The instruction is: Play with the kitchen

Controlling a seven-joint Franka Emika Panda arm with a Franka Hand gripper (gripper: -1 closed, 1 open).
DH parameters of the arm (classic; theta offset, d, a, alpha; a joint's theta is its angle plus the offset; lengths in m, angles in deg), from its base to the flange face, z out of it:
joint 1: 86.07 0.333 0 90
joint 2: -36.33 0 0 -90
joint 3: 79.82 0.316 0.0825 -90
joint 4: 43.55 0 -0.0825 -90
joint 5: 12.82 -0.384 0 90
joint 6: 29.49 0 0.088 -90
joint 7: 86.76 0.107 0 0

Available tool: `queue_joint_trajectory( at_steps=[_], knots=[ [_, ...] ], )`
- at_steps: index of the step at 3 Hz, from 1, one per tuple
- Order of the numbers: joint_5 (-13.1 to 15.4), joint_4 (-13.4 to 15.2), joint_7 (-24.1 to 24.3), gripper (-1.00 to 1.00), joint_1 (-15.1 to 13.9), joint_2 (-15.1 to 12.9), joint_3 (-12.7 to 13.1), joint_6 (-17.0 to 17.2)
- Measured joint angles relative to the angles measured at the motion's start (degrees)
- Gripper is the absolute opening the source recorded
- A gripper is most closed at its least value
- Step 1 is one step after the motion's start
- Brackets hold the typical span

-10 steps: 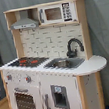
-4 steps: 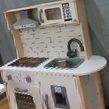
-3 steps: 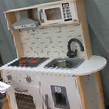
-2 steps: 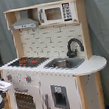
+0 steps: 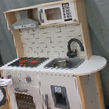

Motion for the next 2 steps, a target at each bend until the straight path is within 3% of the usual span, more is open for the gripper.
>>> queue_joint_trajectory(
  at_steps=[2],
  knots=[
    [-0.2,-7.7,0.5,1.0,-8.3,0.0,2.0,-0.6]
  ],
)
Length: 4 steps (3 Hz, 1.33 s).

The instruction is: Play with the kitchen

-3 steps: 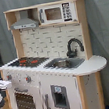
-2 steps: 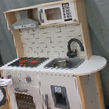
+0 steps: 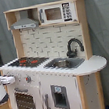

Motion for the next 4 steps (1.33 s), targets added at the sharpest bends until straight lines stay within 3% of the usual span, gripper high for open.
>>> queue_joint_trajectory(
  at_steps=[1,2,4],
  knots=[
    [-0.2,-0.6,1.4,1.0,-0.7,0.0,1.5,0.4],
    [-0.2,-0.6,1.5,-1.0,-0.7,0.0,1.5,0.5],
    [-0.8,-0.3,11.8,-1.0,-0.4,-0.3,1.4,1.1]
  ],
)
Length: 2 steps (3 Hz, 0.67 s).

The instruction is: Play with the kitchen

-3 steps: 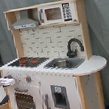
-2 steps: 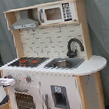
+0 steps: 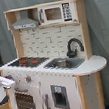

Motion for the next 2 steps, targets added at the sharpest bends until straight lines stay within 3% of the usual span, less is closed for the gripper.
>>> queue_joint_trajectory(
  at_steps=[2],
  knots=[
    [-0.2,-0.1,12.6,-1.0,-0.1,0.0,-0.1,-0.4]
  ],
)
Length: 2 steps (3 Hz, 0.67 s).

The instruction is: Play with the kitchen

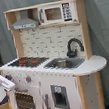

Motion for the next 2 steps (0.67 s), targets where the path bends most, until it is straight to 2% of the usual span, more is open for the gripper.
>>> queue_joint_trajectory(
  at_steps=[2],
  knots=[
    [0.0,-0.1,13.4,-1.0,0.0,0.0,-0.1,-0.1]
  ],
)
